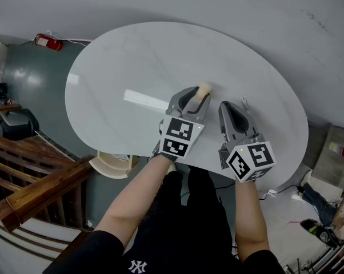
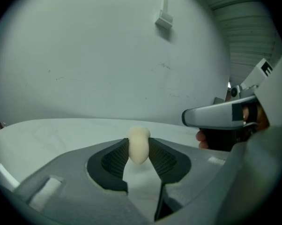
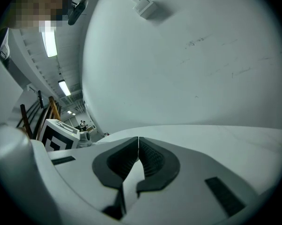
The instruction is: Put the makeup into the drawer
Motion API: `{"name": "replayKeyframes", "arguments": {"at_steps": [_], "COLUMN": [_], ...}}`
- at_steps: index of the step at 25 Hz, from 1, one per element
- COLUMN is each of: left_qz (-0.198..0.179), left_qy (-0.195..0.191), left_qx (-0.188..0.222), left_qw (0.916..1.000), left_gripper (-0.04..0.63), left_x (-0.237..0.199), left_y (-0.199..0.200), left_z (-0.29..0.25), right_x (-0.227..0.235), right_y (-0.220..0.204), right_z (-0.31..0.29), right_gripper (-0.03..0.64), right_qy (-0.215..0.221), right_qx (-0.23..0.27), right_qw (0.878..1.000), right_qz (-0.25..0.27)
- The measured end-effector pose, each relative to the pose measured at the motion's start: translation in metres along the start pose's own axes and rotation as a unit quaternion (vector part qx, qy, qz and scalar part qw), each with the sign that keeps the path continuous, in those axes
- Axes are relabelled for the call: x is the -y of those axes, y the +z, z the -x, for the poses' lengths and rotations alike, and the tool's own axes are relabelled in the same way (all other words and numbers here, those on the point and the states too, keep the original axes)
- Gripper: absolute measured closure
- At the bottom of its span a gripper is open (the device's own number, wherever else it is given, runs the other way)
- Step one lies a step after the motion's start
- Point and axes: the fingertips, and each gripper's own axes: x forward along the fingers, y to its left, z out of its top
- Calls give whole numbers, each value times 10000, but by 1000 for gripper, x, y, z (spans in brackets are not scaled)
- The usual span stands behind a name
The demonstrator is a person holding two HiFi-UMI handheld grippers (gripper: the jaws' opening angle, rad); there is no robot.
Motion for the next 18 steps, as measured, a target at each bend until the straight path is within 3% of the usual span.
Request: {"name": "replayKeyframes", "arguments": {"at_steps": [18], "left_qz": [-30], "left_qy": [180], "left_qx": [850], "left_qw": [9962], "left_gripper": [454], "left_x": [4], "left_y": [40], "left_z": [149], "right_x": [-106], "right_y": [21], "right_z": [38], "right_gripper": [600], "right_qy": [143], "right_qx": [432], "right_qw": [9978], "right_qz": [480]}}
